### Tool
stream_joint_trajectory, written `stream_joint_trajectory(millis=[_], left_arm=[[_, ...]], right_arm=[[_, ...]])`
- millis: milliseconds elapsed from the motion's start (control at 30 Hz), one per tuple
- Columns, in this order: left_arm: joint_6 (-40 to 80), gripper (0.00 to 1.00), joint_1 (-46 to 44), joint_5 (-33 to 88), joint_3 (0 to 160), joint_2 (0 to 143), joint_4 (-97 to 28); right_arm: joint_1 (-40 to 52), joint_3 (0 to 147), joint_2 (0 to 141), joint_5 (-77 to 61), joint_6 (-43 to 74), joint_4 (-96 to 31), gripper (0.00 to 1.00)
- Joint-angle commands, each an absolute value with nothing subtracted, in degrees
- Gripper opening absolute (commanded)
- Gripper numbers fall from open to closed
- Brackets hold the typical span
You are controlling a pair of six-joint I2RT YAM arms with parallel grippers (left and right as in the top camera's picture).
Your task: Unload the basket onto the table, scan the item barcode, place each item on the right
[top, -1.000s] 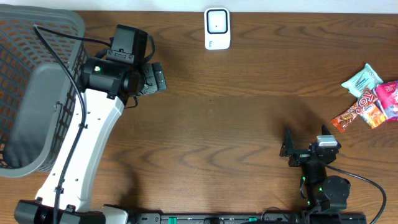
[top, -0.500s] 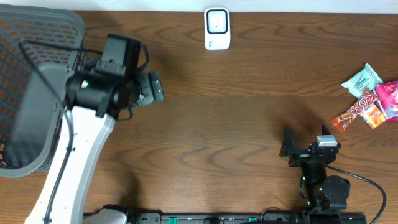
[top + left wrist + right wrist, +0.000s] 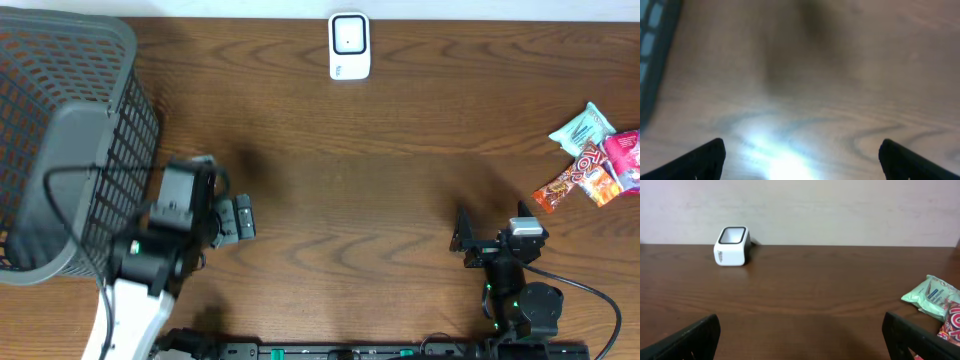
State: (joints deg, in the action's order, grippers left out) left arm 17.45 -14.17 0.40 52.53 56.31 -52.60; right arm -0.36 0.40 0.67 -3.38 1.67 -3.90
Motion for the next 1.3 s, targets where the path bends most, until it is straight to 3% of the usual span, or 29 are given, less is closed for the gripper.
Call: stream_joint_trajectory(millis=[0, 467, 800, 1267], left_arm=[[14.22, 0.98, -14.04, 3.57, 44.86, 47.29, -47.4], [7.11, 0.98, -14.04, 9.15, 24.86, 18.5, -30.57], [7.09, 0.98, -10.02, 15.99, 14.66, 9.37, -16.32], [7.11, 0.98, -2.07, 16.08, 6.42, 2.7, -2.79]], right_arm=[[0.1, 0.36, 0.32, -3.55, 1.04, -4.1, 0.99], [0.1, 0.36, 0.32, -3.55, 1.04, -4.12, 0.99], [0.1, 0.36, 0.32, -3.55, 1.04, -4.12, 0.99], [0.1, 0.36, 0.32, -3.55, 1.04, -4.1, 0.99]])
